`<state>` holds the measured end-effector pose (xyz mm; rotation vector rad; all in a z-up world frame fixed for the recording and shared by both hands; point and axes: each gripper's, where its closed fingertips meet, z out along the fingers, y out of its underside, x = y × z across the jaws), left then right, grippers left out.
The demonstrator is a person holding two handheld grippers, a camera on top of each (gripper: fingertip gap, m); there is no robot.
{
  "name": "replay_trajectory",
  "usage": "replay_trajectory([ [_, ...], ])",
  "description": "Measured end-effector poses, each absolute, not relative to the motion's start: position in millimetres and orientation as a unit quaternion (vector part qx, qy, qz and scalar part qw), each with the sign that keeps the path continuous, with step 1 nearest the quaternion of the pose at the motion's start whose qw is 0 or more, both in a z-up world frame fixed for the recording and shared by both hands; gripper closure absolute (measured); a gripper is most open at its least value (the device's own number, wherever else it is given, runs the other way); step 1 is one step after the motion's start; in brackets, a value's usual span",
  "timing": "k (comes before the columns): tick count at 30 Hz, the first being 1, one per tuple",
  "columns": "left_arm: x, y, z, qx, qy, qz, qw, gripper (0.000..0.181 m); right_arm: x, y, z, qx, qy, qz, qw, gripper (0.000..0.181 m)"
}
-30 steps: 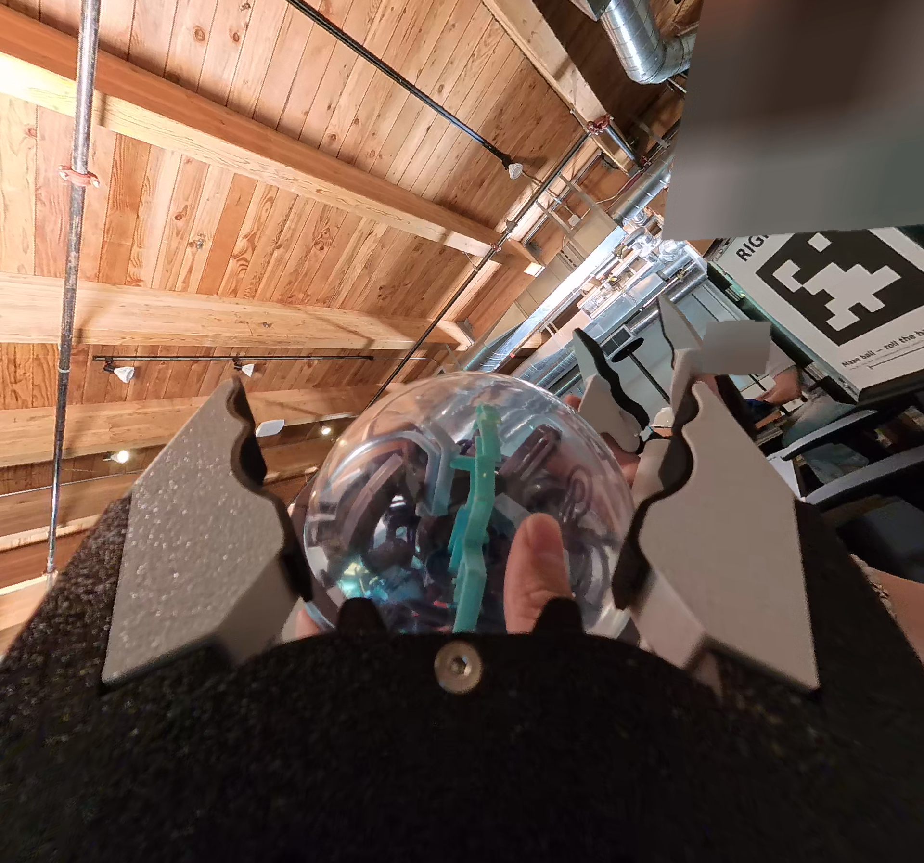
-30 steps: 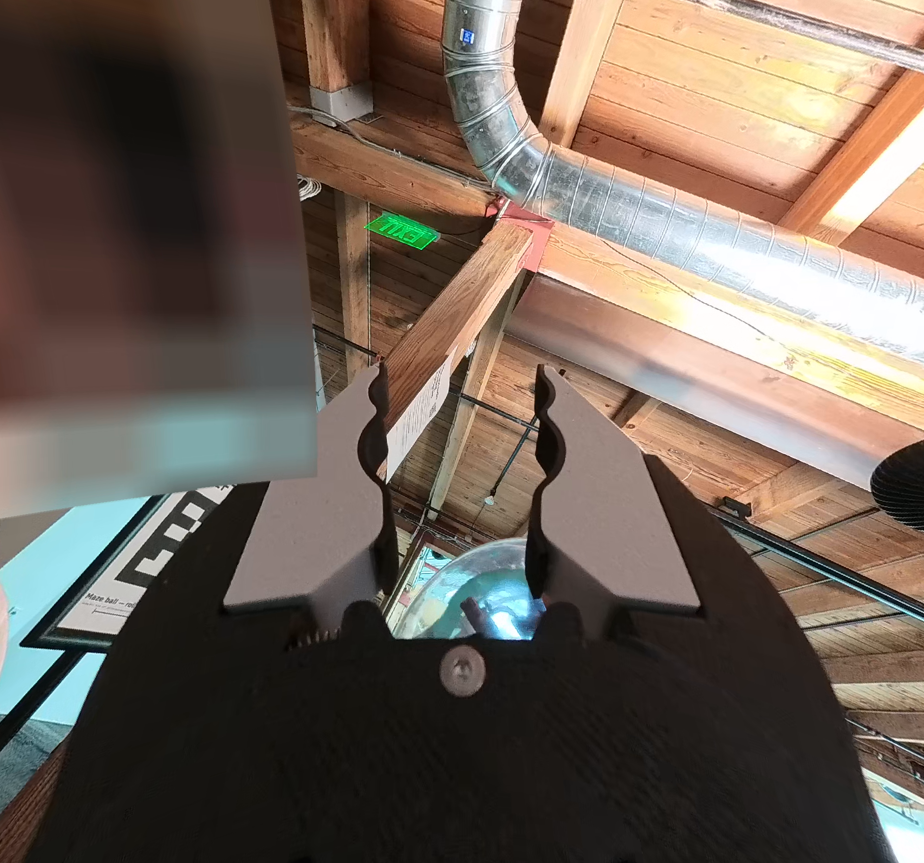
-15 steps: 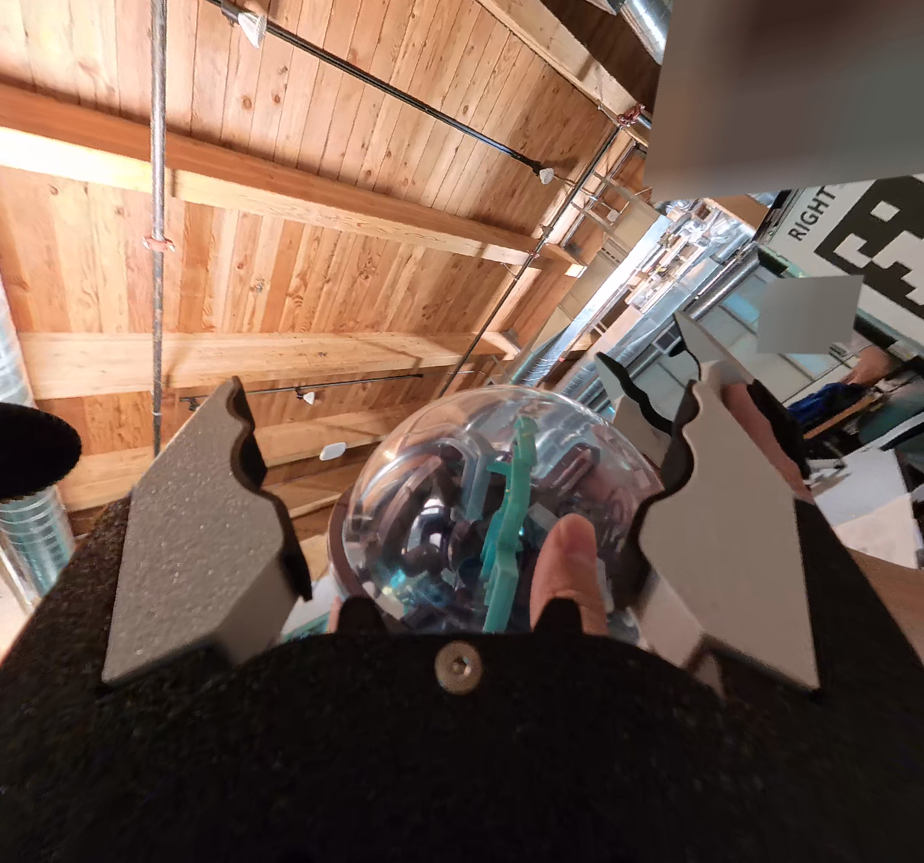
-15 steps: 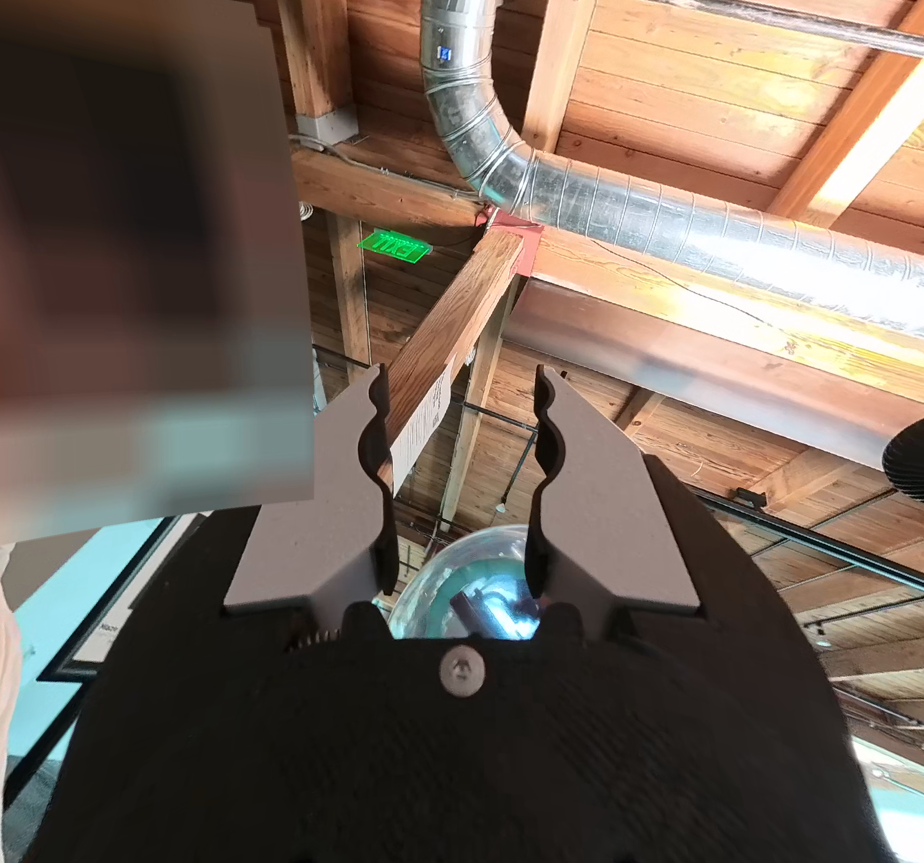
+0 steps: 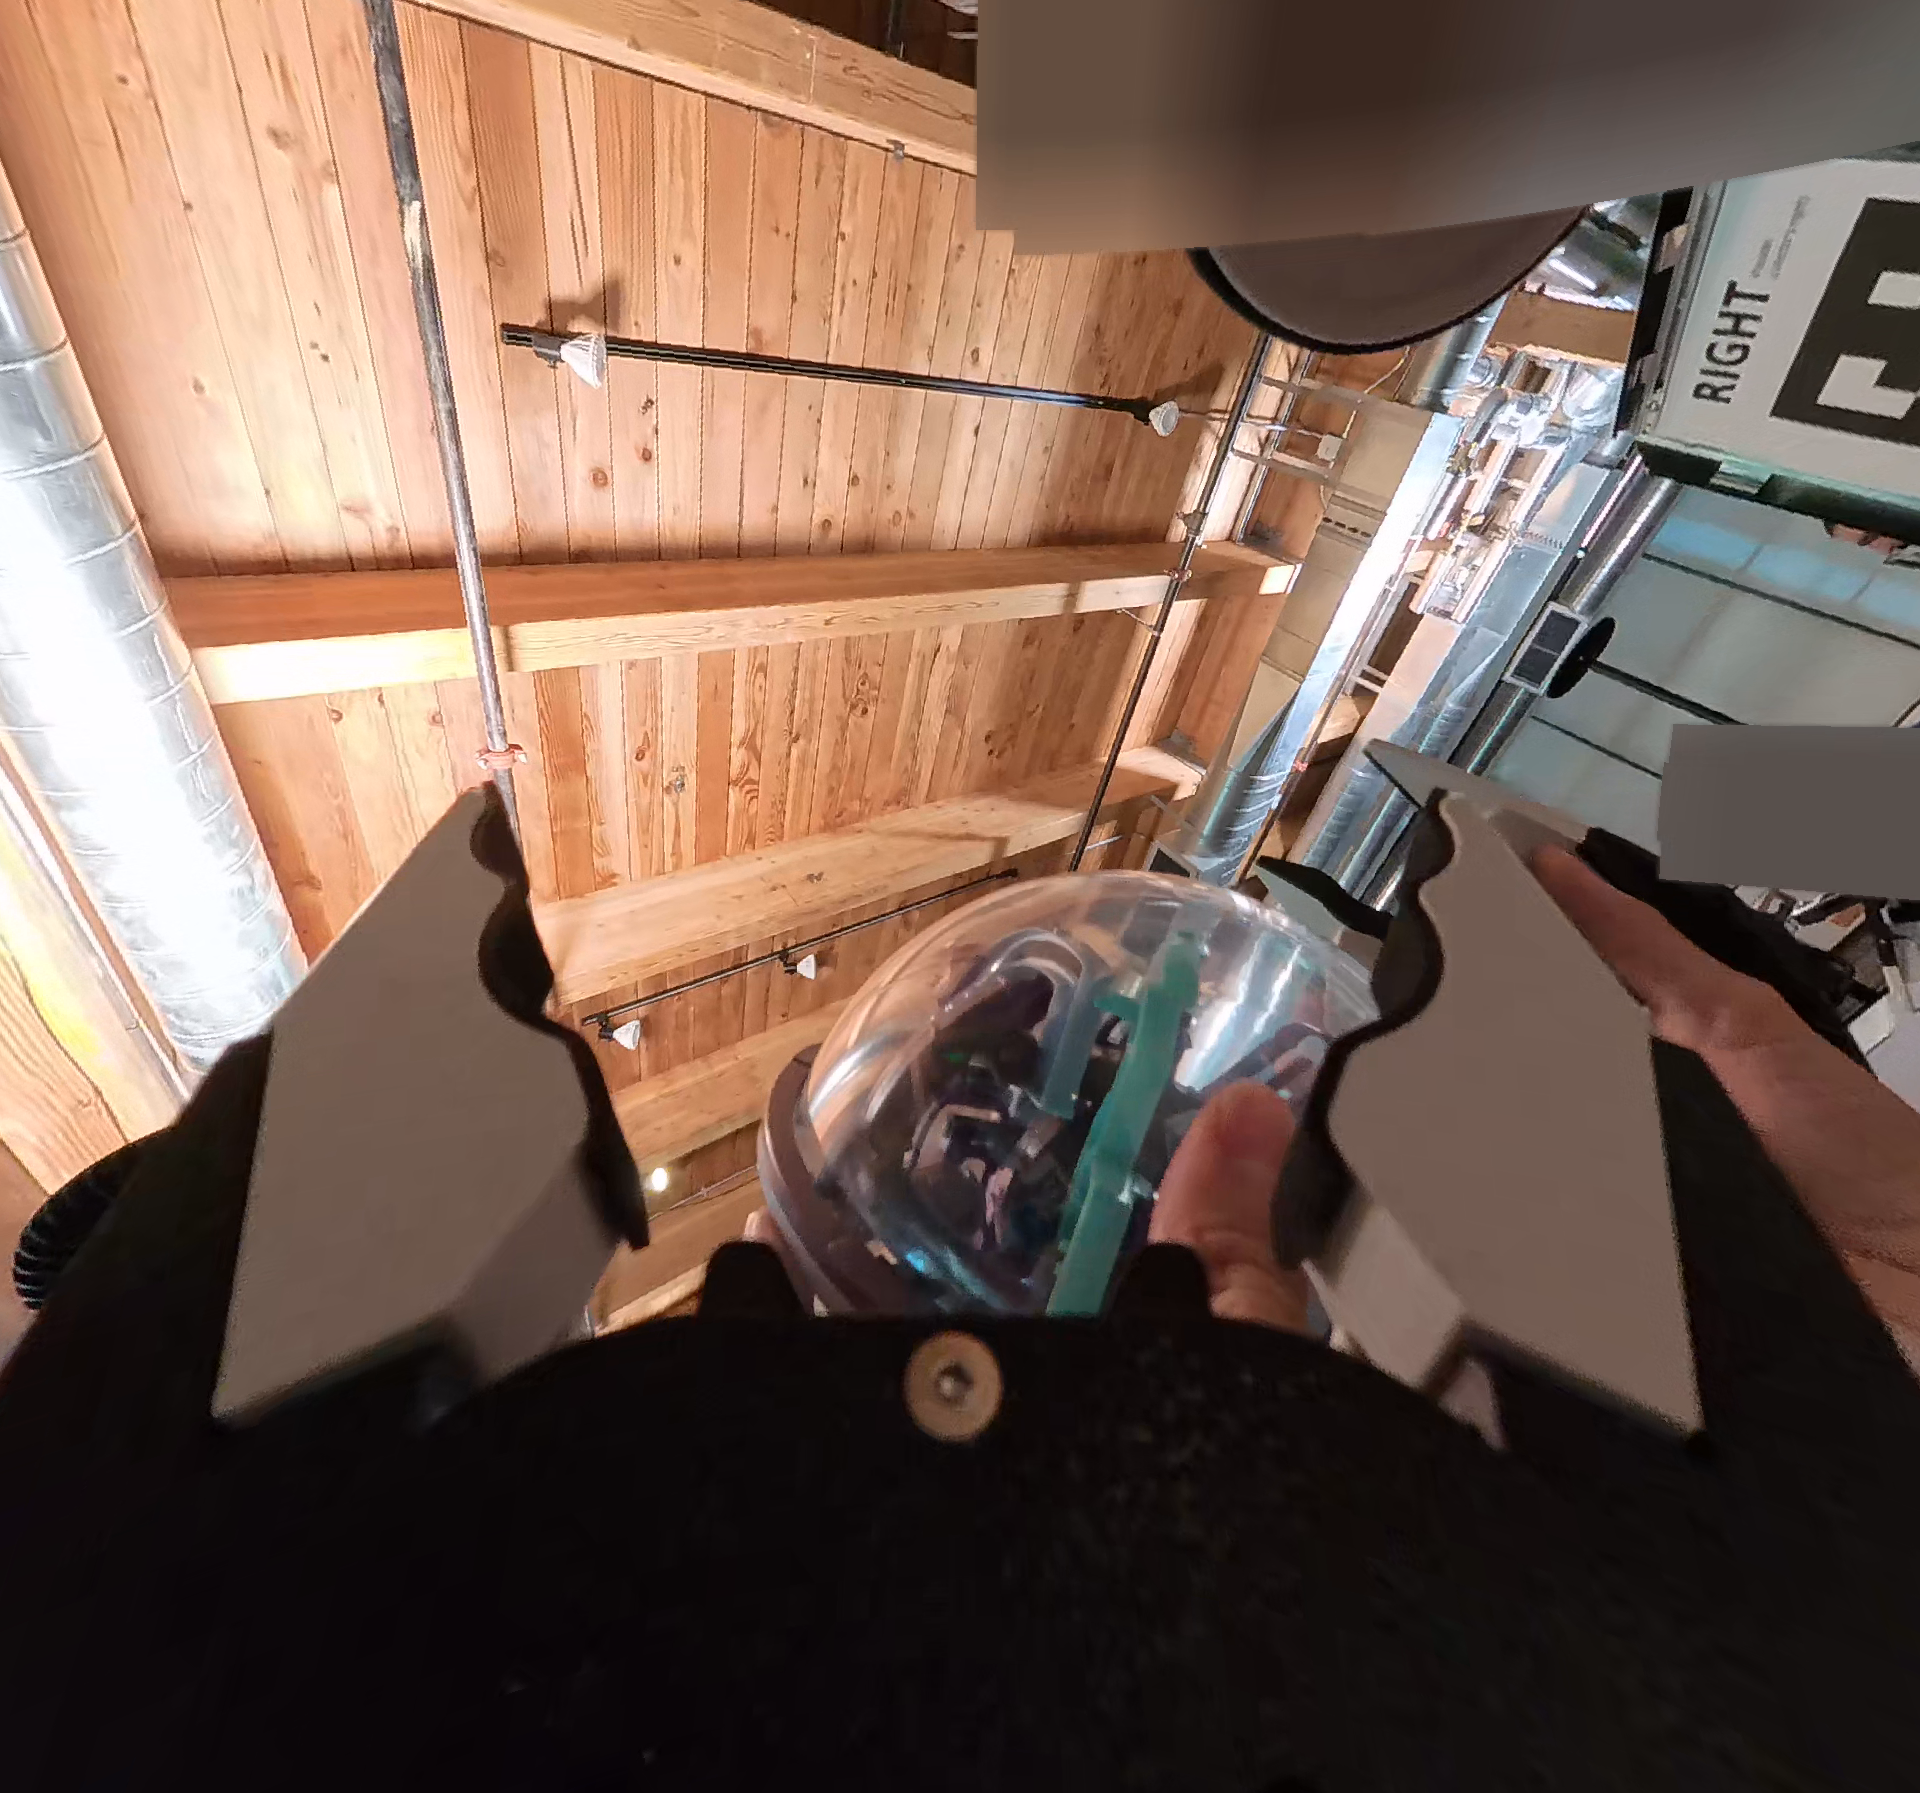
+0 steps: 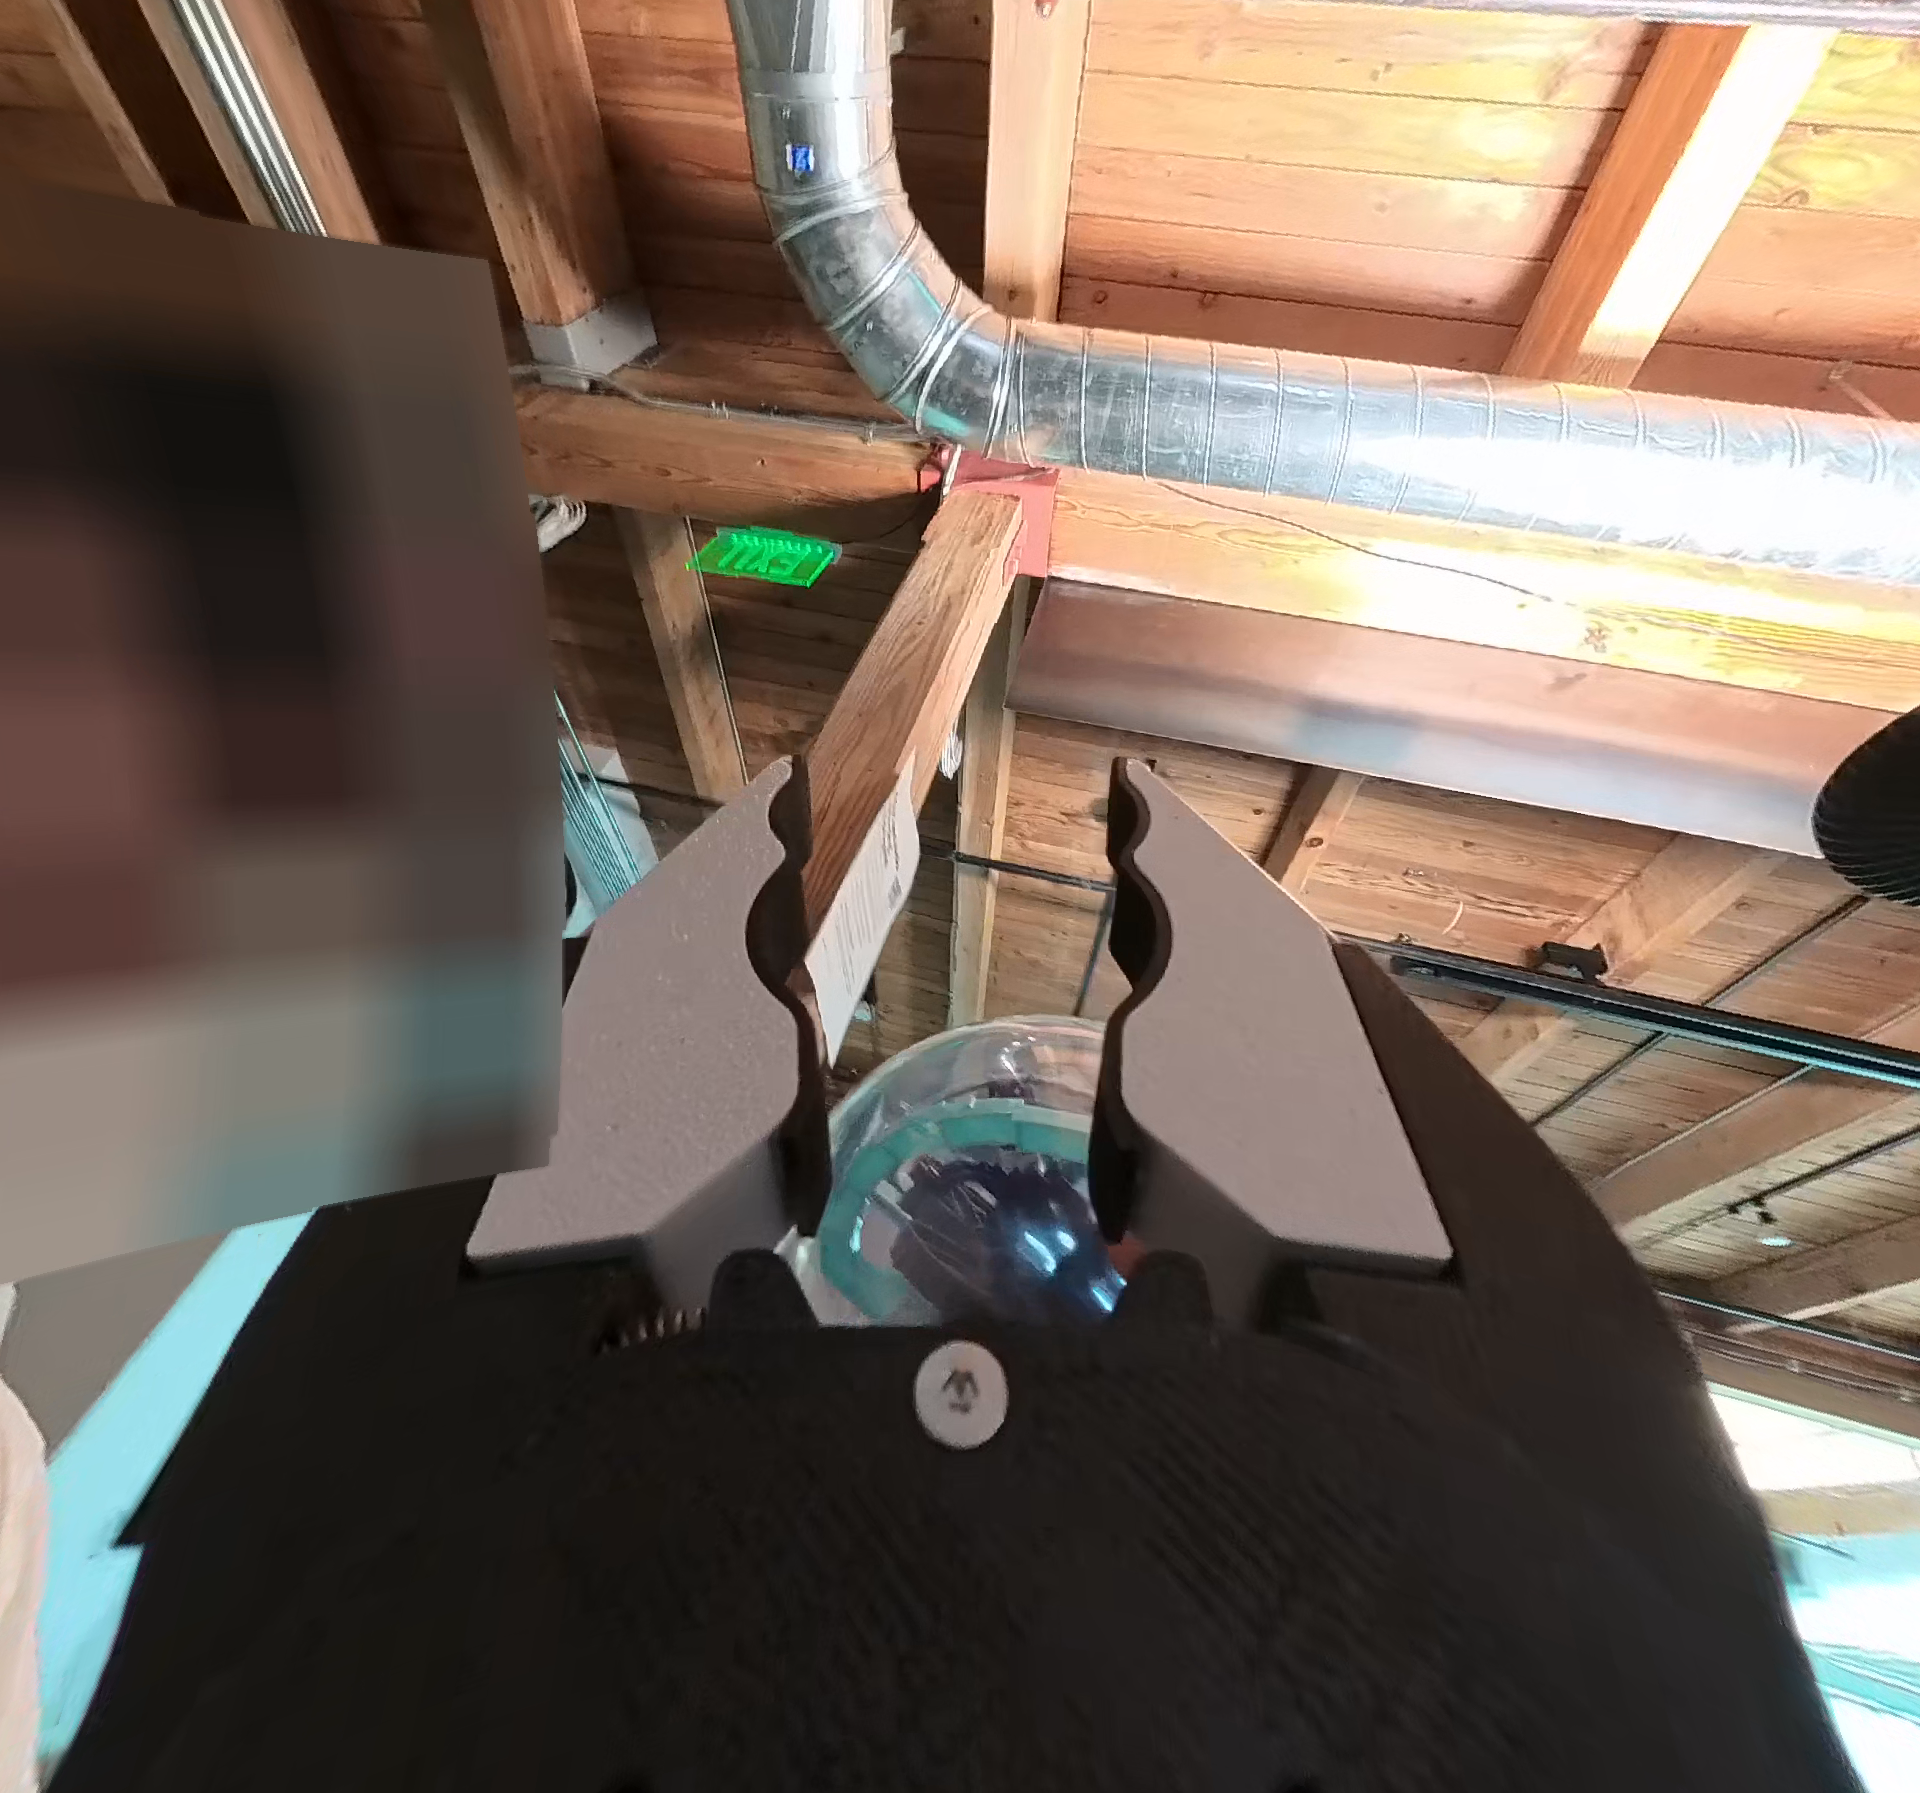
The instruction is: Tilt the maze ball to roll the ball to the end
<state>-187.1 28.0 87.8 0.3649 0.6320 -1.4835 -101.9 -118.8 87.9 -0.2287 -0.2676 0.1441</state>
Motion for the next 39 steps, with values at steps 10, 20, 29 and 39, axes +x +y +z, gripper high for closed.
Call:
replay_trajectory([
  [10, -169.4, 62.6, 98.1, 0.08, 0.258, -0.754, 0.599, 0.024, -119.0, -115.9, 88.4, -0.131, -0.167, 0.032, 0.977, 0.127],
  [20, -131.1, 84.8, 94.2, -0.014, 0.265, -0.807, 0.528, 0.024, -118.9, -109.8, 86.4, -0.145, -0.169, 0.001, 0.975, 0.128],
  [29, -108.3, 99.9, 87.9, -0.067, 0.258, -0.838, 0.476, 0.025, -118.0, -107.3, 85.9, -0.149, -0.166, 0.001, 0.975, 0.129],
  [39, -110.1, 99.9, 88.6, -0.064, 0.259, -0.836, 0.48, 0.025, -119.7, -106.5, 85.4, -0.149, -0.169, 0.0, 0.974, 0.129],
])
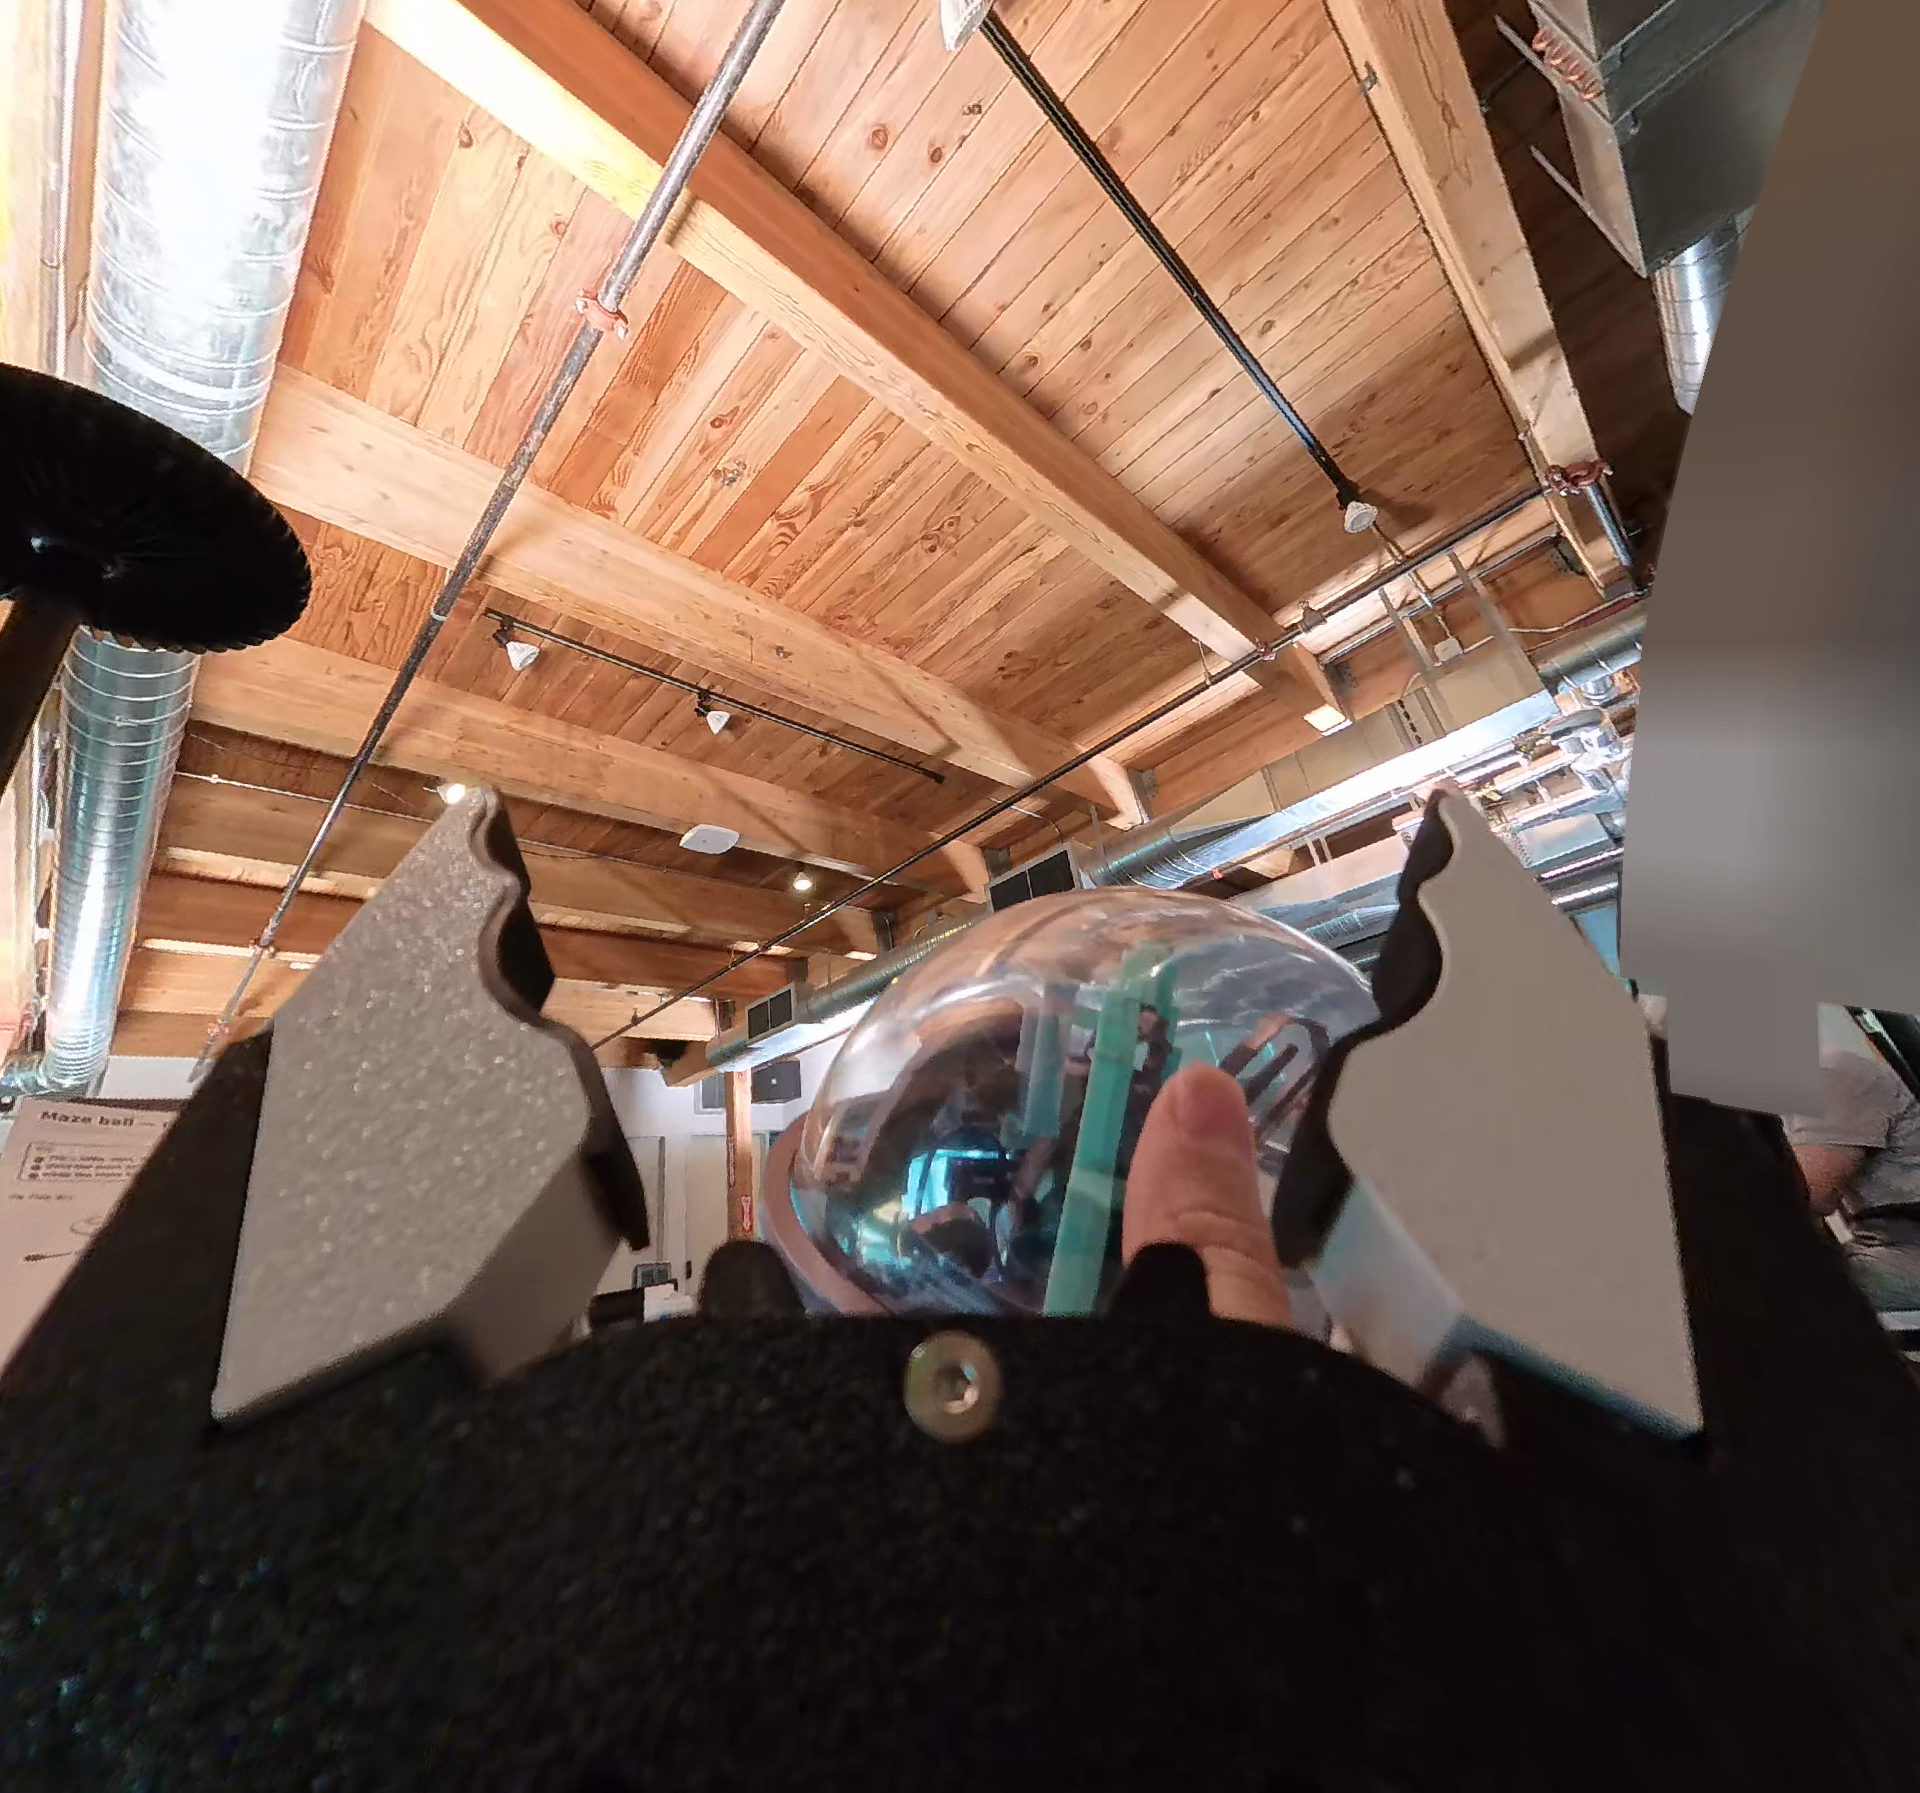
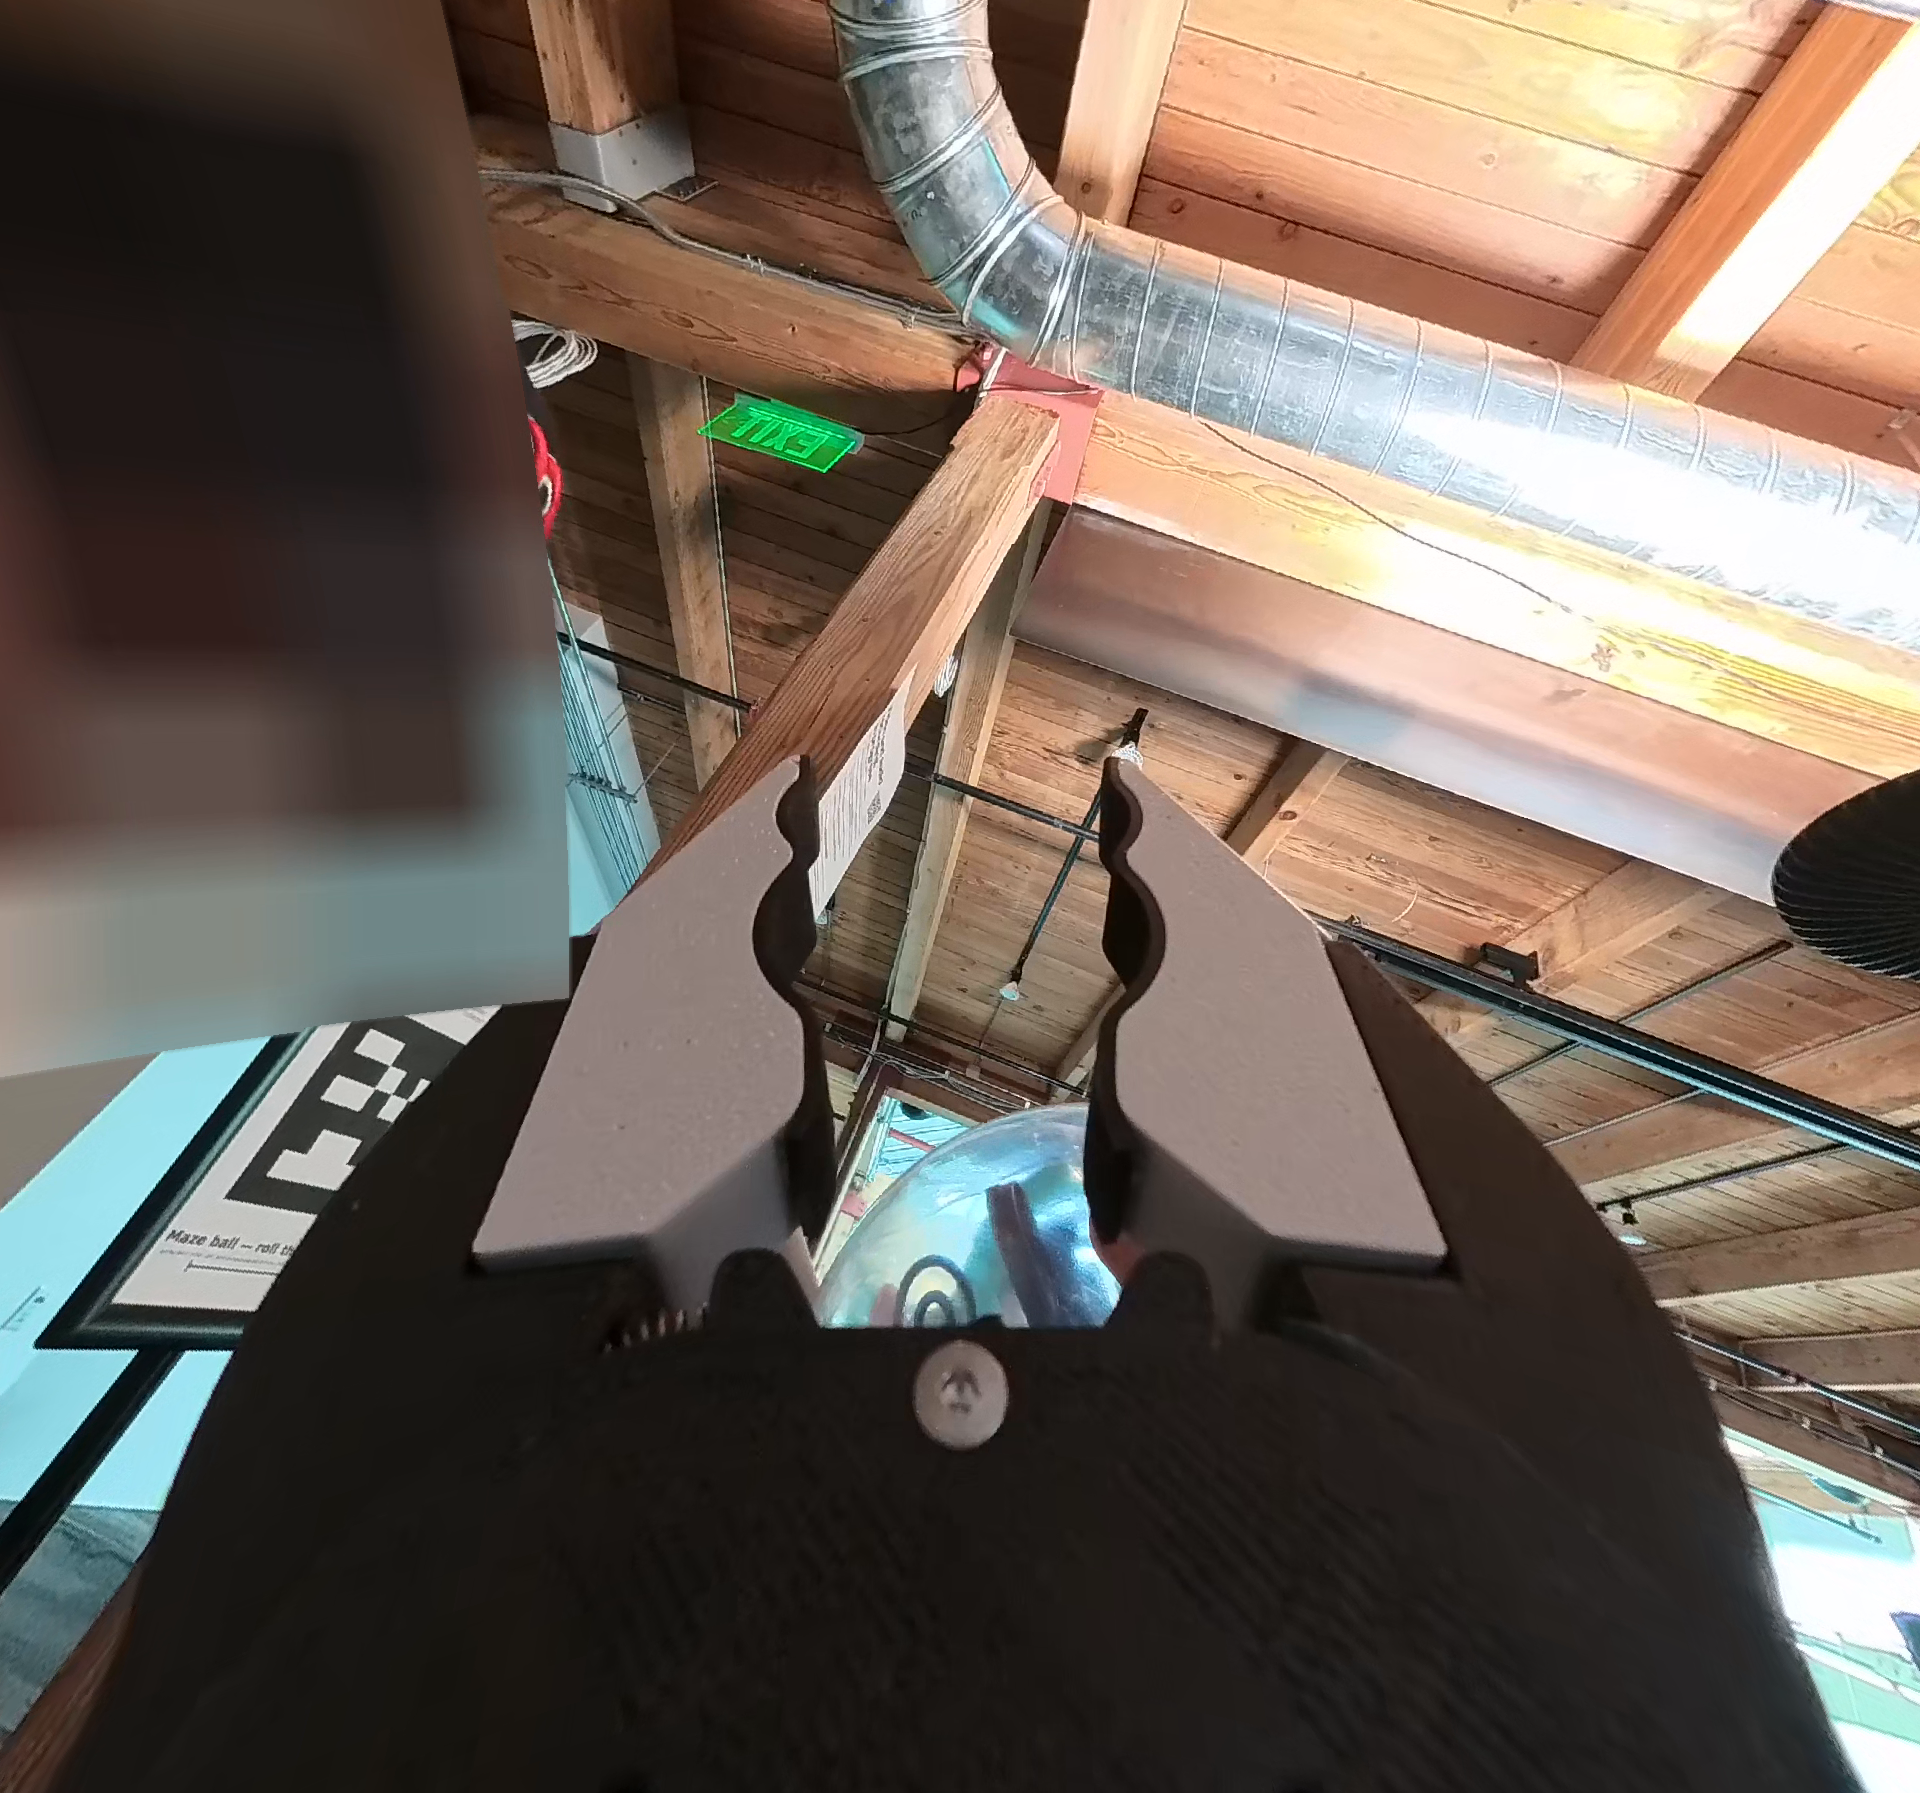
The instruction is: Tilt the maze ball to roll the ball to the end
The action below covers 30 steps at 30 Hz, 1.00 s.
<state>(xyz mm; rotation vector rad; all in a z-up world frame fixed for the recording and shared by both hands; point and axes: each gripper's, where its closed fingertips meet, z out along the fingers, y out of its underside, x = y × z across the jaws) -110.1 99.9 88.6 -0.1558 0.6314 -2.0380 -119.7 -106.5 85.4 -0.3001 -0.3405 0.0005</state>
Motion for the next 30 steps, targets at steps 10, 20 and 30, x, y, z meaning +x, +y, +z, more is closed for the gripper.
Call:
replay_trajectory([
  [10, -116.1, 94.8, 89.9, -0.047, 0.266, -0.824, 0.498, 0.024, -119.4, -106.8, 84.9, -0.148, -0.17, 0.001, 0.974, 0.129],
  [20, -134.2, 83.0, 92.7, 0.008, 0.269, -0.796, 0.543, 0.024, -118.9, -106.1, 83.9, -0.148, -0.171, 0.001, 0.974, 0.129],
  [30, -145.8, 74.0, 91.5, 0.049, 0.264, -0.785, 0.559, 0.025, -123.2, -110.5, 85.0, -0.139, -0.179, -0.002, 0.974, 0.13],
])
